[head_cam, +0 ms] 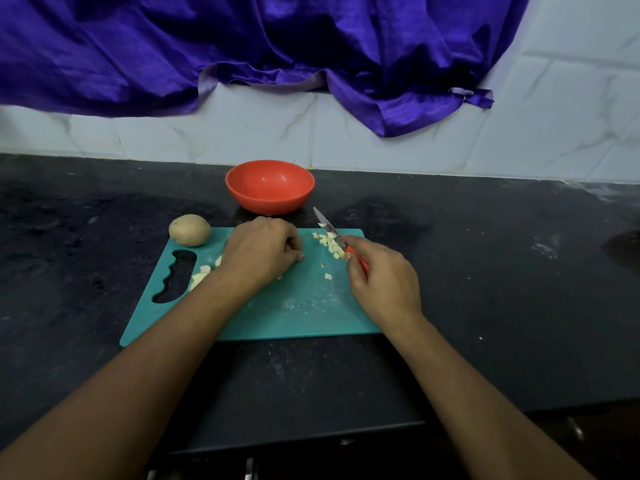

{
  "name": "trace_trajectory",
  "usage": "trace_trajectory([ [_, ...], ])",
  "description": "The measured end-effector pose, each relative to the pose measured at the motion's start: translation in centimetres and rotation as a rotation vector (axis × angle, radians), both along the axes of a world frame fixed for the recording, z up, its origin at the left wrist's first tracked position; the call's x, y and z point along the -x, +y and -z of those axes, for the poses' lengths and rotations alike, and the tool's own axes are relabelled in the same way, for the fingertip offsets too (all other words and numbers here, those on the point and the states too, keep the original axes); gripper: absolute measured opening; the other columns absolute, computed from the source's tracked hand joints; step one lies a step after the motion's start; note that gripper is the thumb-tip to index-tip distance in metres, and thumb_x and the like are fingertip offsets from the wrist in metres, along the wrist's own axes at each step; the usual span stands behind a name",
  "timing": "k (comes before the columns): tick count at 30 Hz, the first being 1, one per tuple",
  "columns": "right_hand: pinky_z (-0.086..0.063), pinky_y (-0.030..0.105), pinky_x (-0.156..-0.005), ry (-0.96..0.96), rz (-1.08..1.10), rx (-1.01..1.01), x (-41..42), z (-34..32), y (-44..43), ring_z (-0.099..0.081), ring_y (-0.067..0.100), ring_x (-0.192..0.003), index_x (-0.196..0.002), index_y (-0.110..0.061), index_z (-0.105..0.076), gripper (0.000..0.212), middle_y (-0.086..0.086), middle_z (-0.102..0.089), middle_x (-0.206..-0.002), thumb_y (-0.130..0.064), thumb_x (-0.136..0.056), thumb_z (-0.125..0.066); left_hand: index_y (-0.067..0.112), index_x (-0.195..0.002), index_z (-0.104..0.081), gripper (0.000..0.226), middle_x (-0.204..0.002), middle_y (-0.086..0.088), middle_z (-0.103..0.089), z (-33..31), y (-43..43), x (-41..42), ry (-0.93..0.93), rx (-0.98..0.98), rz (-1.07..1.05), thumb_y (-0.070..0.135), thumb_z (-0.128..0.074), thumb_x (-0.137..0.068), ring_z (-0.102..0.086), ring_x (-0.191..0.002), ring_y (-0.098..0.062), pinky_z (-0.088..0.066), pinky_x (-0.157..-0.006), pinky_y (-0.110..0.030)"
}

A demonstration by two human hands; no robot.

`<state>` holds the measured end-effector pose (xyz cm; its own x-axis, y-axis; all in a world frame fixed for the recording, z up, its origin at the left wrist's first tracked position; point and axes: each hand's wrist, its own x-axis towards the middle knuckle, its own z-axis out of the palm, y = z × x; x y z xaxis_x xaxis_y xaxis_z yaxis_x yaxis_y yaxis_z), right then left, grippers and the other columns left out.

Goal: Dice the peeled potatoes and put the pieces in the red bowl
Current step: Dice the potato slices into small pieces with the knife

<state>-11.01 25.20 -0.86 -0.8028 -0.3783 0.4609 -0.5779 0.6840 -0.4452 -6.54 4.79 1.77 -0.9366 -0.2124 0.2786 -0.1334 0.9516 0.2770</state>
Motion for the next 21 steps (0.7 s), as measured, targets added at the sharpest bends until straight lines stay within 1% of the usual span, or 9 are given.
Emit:
trace_trajectory([
  [3, -0.052, 0.031, -0.071, -0.005, 0.035, -0.021, 0.1, 0.0, 0.1, -0.066, 0.01, -0.091, -0.131, -0.038, -0.065, 0.033, -0.011, -0.072, -0.107, -0.028, -0.101, -0.053, 0.03, -0.089, -0.075, 0.004, -0.085, 0.015, -0.072, 0.0, 1.1, 1.4, 0.017, -0.069, 0.018, 0.032, -0.078, -0.088, -0.067, -0.087, -0.01, -0.054, -0.077, -0.035],
  [6, -0.053, 0.03, -0.07, -0.005, 0.033, 0.004, 0.1, 0.0, 0.2, -0.066, 0.008, -0.088, -0.129, -0.037, -0.066, 0.032, -0.012, -0.072, -0.105, -0.028, -0.101, -0.054, 0.03, -0.094, -0.075, 0.009, -0.083, 0.015, -0.073, 0.3, 1.8, 3.0, 0.079, -0.255, -0.005, 0.028, -0.077, -0.086, -0.068, -0.084, -0.007, -0.057, -0.078, -0.035],
  [8, -0.052, 0.029, -0.069, -0.003, 0.026, 0.037, 0.1, 0.0, 0.3, -0.066, 0.008, -0.087, -0.129, -0.037, -0.066, 0.032, -0.013, -0.072, -0.104, -0.028, -0.1, -0.055, 0.028, -0.103, -0.073, 0.018, -0.083, 0.013, -0.072, 0.5, 2.0, 3.7, 0.18, -0.454, -0.059, 0.037, -0.076, -0.087, -0.068, -0.083, -0.007, -0.054, -0.076, -0.033],
  [10, -0.054, 0.03, -0.071, -0.002, 0.018, 0.077, 0.1, 0.1, 0.3, -0.066, 0.008, -0.088, -0.129, -0.036, -0.067, 0.032, -0.012, -0.072, -0.104, -0.028, -0.1, -0.056, 0.024, -0.109, -0.072, 0.035, -0.088, 0.007, -0.075, 0.3, 2.0, 3.8, 0.226, -0.767, -0.073, 0.051, -0.074, -0.087, -0.067, -0.077, -0.01, -0.053, -0.07, -0.032],
  [11, -0.055, 0.031, -0.073, -0.005, 0.015, 0.099, 0.2, 0.1, 0.3, -0.067, 0.008, -0.089, -0.129, -0.035, -0.067, 0.032, -0.012, -0.073, -0.105, -0.028, -0.099, -0.057, 0.021, -0.109, -0.073, 0.039, -0.09, 0.003, -0.076, 0.1, 2.1, 3.8, 0.206, -0.91, -0.058, 0.052, -0.074, -0.087, -0.064, -0.072, -0.01, -0.051, -0.064, -0.03],
  [13, -0.058, 0.034, -0.076, -0.019, 0.004, 0.149, 0.3, 0.2, 0.3, -0.068, 0.008, -0.09, -0.128, -0.034, -0.068, 0.032, -0.012, -0.074, -0.105, -0.028, -0.099, -0.058, 0.014, -0.104, -0.076, 0.031, -0.09, -0.003, -0.079, -0.3, 2.2, 3.7, 0.122, -1.082, -0.012, 0.041, -0.077, -0.09, -0.056, -0.061, -0.01, -0.046, -0.052, -0.024],
  [15, -0.058, 0.036, -0.074, -0.03, -0.007, 0.186, 0.5, 0.3, 0.5, -0.068, 0.007, -0.088, -0.127, -0.034, -0.069, 0.031, -0.013, -0.074, -0.103, -0.028, -0.099, -0.058, 0.009, -0.101, -0.077, 0.023, -0.09, -0.006, -0.079, -0.7, 2.2, 3.7, 0.085, -1.141, -0.011, 0.029, -0.079, -0.09, -0.052, -0.056, -0.009, -0.044, -0.046, -0.021],
  [21, -0.058, 0.034, -0.076, -0.035, -0.019, 0.176, 0.6, 0.4, 0.5, -0.068, 0.005, -0.09, -0.128, -0.034, -0.069, 0.031, -0.014, -0.074, -0.105, -0.03, -0.099, -0.058, 0.002, -0.095, -0.076, 0.008, -0.081, -0.008, -0.077, -0.8, 1.9, 4.3, 0.025, -1.174, -0.089, 0.009, -0.073, -0.093, -0.051, -0.05, -0.008, -0.044, -0.041, -0.019],
])
